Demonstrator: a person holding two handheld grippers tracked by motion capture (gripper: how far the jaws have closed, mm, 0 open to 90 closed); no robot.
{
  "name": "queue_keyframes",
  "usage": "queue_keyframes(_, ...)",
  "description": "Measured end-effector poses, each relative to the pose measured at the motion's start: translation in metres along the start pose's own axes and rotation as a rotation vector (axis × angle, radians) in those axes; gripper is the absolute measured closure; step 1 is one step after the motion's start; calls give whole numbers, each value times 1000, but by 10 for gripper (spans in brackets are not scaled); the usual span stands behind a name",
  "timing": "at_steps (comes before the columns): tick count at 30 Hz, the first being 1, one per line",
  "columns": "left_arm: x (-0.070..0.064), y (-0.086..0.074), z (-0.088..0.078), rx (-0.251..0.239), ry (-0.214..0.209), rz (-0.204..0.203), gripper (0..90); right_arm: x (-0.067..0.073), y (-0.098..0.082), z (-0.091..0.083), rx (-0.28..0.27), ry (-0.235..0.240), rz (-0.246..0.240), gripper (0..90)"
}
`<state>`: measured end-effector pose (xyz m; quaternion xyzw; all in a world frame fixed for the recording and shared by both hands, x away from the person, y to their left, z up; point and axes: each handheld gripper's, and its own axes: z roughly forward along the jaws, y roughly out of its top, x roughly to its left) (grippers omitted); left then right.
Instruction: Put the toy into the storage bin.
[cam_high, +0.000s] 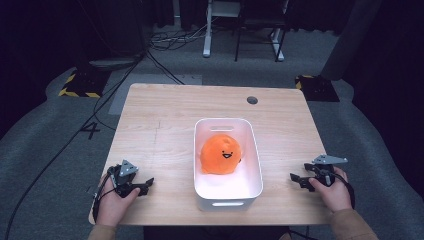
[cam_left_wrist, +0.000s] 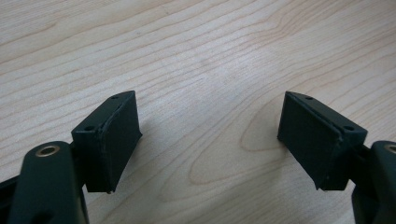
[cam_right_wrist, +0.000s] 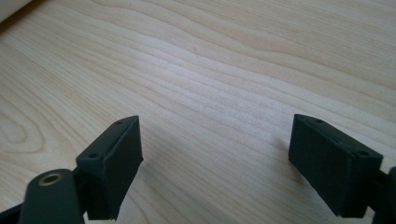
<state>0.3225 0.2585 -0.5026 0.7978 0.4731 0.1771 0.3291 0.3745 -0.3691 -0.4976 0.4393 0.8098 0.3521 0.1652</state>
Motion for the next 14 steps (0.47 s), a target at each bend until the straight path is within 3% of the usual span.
queue_keyframes(4, 0, 0, 0, -2, 0, -2, 212, 5, -3, 3, -25, -29, -41, 160)
queue_keyframes(14, 0, 0, 0, 0, 1, 1, 212, 8, -4, 4, -34, -32, -45, 147)
